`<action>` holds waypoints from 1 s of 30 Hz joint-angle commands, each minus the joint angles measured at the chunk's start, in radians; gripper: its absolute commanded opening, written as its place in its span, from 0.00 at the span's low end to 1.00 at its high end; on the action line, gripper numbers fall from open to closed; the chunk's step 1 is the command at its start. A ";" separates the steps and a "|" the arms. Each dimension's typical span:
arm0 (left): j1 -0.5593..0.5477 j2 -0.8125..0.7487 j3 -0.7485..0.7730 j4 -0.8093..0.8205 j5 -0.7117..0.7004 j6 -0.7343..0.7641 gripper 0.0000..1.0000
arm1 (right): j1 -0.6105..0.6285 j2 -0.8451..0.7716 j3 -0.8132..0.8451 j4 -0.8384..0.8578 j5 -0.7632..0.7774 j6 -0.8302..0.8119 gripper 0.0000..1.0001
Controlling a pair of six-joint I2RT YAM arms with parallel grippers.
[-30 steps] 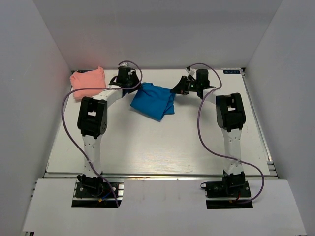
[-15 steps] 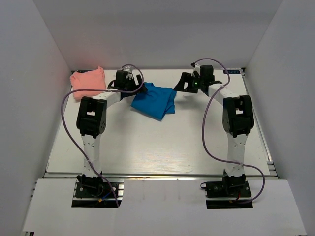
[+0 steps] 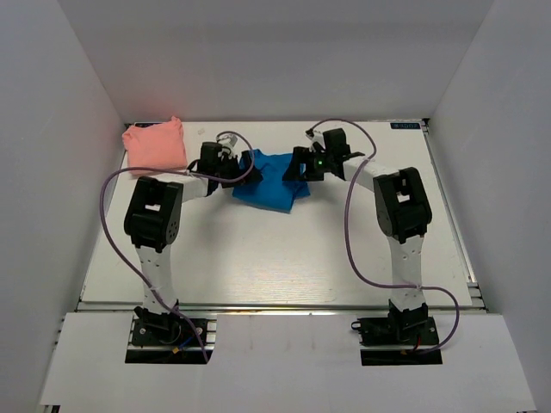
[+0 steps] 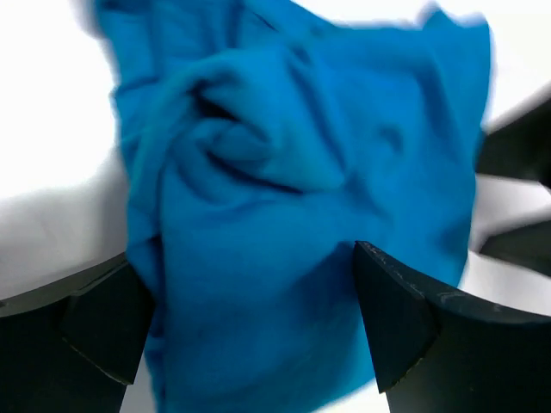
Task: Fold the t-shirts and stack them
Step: Fold the long partially folded tshirt into a neat square
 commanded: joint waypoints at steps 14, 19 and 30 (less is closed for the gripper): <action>-0.107 -0.598 -0.682 0.019 0.052 -0.071 0.94 | 0.099 -0.344 -0.646 0.264 -0.063 0.098 0.90; -0.107 -0.864 -0.716 -0.162 -0.159 -0.050 1.00 | 0.125 -0.504 -0.679 0.151 0.031 0.067 0.90; -0.107 -0.943 -0.686 -0.221 -0.296 -0.037 1.00 | 0.188 -0.527 -0.656 -0.031 0.227 0.096 0.90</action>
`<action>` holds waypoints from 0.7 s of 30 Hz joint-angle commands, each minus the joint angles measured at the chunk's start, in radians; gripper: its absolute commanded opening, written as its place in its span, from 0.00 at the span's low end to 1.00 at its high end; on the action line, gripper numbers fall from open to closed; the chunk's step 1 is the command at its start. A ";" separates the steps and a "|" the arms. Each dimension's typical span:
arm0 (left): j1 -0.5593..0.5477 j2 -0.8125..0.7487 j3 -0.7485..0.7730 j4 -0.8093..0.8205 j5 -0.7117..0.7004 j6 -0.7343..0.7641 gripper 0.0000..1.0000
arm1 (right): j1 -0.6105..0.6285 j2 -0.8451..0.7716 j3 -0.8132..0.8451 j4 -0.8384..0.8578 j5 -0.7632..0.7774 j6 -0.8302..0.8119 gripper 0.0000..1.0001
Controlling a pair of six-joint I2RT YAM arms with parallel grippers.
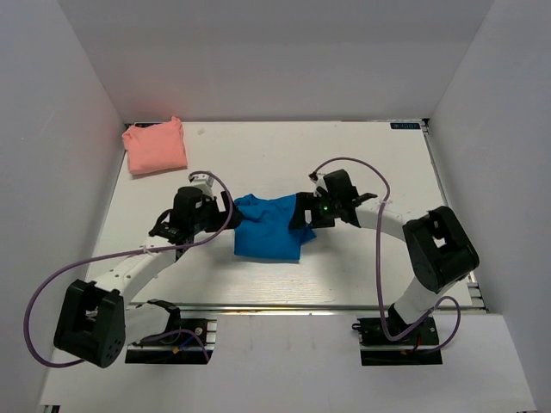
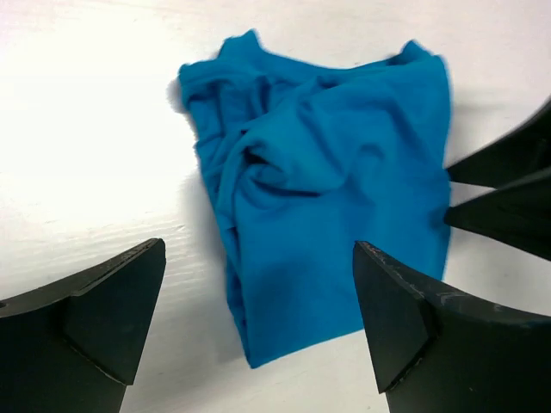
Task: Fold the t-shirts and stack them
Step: Fold the long partially folded tshirt into a neat square
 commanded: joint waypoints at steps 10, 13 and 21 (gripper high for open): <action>0.001 0.109 0.062 0.021 -0.011 0.004 1.00 | 0.076 0.095 0.106 -0.068 0.032 0.016 0.69; 0.001 0.118 0.053 0.030 -0.011 0.004 1.00 | 0.081 0.069 0.112 -0.093 0.055 0.027 0.32; 0.001 0.127 0.053 0.040 -0.002 0.004 1.00 | 0.107 -0.017 0.135 -0.148 0.074 0.032 0.00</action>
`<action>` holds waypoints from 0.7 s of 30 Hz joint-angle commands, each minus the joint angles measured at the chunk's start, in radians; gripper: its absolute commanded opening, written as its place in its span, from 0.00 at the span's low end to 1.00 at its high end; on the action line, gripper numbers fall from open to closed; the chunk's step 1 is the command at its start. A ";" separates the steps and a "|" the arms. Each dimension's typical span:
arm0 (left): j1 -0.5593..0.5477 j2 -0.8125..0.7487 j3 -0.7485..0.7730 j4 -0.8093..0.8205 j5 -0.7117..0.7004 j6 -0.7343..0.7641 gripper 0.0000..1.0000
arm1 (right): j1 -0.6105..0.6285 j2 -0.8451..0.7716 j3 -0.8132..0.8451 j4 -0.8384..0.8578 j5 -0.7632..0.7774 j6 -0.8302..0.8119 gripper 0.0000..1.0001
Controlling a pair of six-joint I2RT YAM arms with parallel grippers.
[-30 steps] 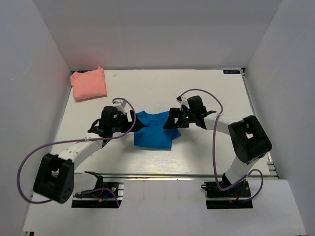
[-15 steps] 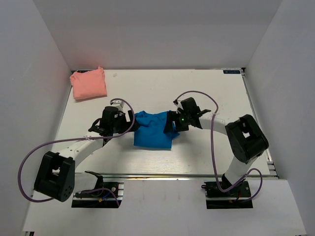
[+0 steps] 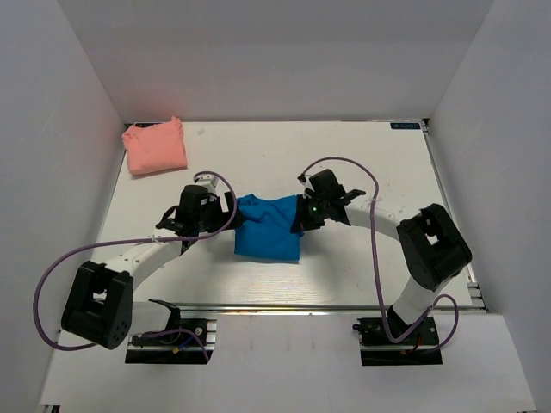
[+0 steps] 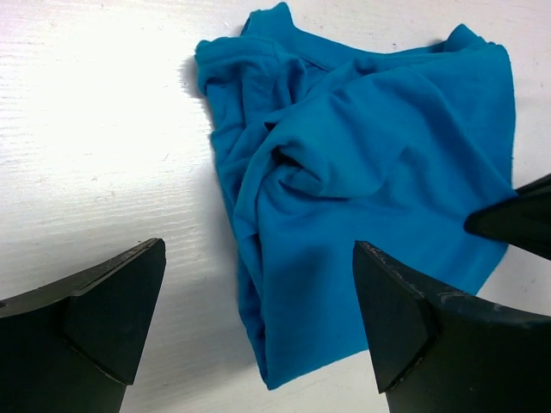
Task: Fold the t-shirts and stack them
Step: Fold the long partially folded tshirt into a neat square
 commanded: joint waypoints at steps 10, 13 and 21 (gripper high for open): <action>0.001 0.009 0.030 0.067 0.046 -0.005 1.00 | 0.013 -0.128 -0.053 0.251 -0.216 0.023 0.00; 0.001 0.020 0.030 0.067 0.057 -0.005 1.00 | 0.010 -0.101 -0.078 0.318 -0.244 0.044 0.00; 0.001 0.040 0.030 0.067 0.039 -0.014 1.00 | -0.034 -0.010 -0.158 0.392 -0.239 0.110 0.00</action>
